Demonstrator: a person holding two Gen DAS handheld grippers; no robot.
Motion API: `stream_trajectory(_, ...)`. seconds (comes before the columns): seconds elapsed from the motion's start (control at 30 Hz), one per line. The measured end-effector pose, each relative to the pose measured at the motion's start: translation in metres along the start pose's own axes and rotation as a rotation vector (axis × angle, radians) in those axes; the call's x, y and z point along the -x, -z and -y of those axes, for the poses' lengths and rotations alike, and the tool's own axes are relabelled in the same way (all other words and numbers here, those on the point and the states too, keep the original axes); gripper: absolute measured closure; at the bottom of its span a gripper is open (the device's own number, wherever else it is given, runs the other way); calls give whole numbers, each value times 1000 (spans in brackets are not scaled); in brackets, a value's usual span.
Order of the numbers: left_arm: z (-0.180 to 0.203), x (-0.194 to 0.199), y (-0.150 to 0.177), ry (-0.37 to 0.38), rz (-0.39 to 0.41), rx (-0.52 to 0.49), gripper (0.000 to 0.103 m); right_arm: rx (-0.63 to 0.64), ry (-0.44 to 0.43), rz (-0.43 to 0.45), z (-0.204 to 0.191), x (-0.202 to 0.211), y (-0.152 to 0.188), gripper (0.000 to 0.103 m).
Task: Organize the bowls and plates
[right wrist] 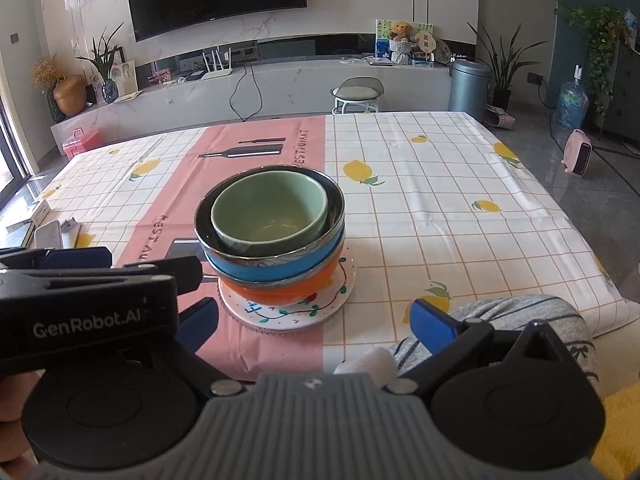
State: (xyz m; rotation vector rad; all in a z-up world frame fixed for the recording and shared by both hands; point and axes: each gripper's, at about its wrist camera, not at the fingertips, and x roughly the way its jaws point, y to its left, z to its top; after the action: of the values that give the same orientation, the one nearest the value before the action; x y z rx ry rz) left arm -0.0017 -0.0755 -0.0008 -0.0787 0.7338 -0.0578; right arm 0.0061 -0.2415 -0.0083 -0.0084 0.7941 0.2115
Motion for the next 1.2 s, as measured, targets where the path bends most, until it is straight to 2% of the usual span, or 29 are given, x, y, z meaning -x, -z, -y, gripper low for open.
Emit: stream_trajectory(1.2, 3, 6, 2, -28, 3, -13, 8, 2, -17, 6, 2, 4, 2, 3)
